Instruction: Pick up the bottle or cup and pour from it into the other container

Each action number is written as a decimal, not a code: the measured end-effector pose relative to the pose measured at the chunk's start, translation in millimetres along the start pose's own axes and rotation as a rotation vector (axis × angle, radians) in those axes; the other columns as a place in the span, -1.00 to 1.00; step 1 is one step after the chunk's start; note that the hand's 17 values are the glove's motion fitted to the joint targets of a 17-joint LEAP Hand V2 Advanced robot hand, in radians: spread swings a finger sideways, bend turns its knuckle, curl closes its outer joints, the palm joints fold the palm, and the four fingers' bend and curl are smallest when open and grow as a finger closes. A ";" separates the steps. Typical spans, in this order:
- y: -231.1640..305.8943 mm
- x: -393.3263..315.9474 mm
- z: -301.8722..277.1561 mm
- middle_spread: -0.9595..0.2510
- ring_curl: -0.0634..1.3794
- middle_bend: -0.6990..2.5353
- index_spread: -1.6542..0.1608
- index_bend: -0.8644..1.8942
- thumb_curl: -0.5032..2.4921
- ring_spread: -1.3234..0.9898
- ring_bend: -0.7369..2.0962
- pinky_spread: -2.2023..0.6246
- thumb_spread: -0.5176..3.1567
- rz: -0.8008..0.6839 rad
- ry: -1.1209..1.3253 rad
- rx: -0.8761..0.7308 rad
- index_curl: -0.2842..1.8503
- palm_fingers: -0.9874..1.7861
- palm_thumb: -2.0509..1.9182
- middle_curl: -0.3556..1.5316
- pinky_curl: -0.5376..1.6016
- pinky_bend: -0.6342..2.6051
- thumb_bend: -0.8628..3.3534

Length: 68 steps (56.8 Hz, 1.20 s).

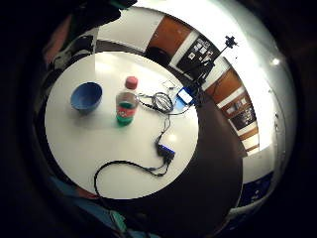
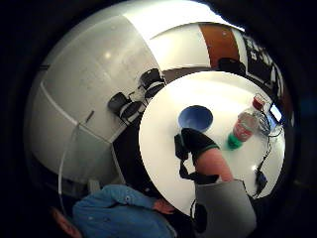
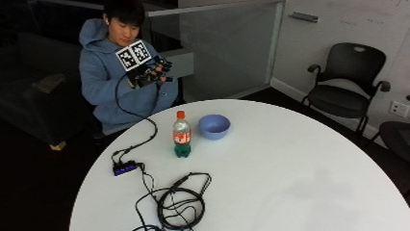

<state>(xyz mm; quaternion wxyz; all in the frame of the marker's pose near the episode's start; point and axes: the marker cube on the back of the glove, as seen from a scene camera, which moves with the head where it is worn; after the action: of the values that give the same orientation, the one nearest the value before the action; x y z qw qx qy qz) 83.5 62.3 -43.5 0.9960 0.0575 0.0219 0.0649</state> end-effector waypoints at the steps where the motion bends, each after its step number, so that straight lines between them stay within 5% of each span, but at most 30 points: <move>1: 0.7 5.5 -0.8 0.64 -0.49 -0.46 0.48 -0.29 -0.39 0.26 -0.19 0.73 -0.21 0.011 -0.002 0.005 -0.51 -0.07 0.38 -0.33 -0.18 -0.38 -0.61; 16: 17.3 78.8 -9.2 0.66 -0.48 -0.46 0.47 -0.29 -0.40 0.28 -0.16 0.74 -0.20 0.116 -0.187 0.093 -0.53 -0.14 0.34 -0.33 -0.17 -0.35 -0.61; 40: 30.0 172.1 27.8 0.67 -0.48 -0.46 0.47 -0.27 -0.40 0.29 -0.14 0.75 -0.21 0.326 -0.592 0.023 -0.52 -0.16 0.33 -0.31 -0.17 -0.36 -0.61; 68: 16.9 205.7 78.8 0.66 -0.49 -0.46 0.45 -0.27 -0.40 0.29 -0.14 0.76 -0.21 0.516 -0.770 0.086 -0.51 -0.19 0.33 -0.31 -0.17 -0.36 -0.61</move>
<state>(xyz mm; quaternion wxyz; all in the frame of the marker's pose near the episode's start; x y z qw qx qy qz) 289.2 97.3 29.2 0.8797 0.1222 -0.3619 0.2833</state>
